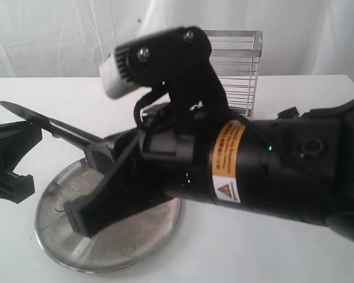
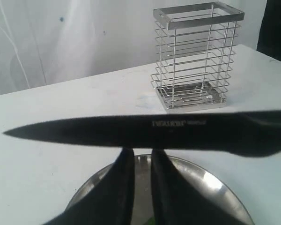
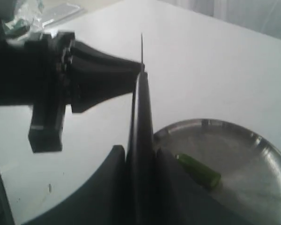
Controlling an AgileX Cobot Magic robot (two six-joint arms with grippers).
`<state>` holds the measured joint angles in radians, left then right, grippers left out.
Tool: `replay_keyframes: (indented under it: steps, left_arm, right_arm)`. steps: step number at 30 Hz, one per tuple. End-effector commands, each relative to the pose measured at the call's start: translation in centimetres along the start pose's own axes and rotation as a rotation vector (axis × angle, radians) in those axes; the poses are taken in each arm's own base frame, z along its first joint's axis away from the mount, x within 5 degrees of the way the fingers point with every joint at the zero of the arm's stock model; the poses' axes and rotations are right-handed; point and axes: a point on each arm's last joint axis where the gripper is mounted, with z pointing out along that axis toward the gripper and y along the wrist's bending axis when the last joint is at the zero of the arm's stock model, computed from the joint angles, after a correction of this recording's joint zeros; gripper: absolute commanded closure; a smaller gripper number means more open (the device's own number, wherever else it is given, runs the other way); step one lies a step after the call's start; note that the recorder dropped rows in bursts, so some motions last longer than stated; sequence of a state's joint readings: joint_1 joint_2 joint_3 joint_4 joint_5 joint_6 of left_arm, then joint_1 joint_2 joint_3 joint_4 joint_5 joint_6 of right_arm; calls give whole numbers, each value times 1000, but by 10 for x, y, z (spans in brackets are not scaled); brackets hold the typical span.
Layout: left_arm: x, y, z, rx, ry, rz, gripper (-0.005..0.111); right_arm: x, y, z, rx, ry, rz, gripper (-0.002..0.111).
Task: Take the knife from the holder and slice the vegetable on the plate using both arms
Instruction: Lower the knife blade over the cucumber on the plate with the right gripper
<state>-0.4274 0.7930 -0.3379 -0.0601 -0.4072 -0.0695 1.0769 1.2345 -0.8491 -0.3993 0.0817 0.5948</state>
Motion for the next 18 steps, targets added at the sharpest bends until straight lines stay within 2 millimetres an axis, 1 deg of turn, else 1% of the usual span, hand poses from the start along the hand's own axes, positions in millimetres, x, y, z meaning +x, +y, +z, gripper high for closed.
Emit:
replay_keyframes:
  steps: [1, 9, 15, 18]
  left_arm:
    - [-3, -1, 0, 3, -18, 7, 86]
    - [-1, -1, 0, 5, 6, 7, 86]
    - [2, -1, 0, 8, 40, 7, 86]
    - [4, -1, 0, 10, 66, 1, 86]
  right_arm:
    - [15, 3, -1, 22, 95, -20, 108]
    - [18, 3, -1, 29, 117, -19, 108]
    - [25, 1, 5, 55, 165, 28, 108]
    - [24, -1, 7, 58, 154, 45, 108]
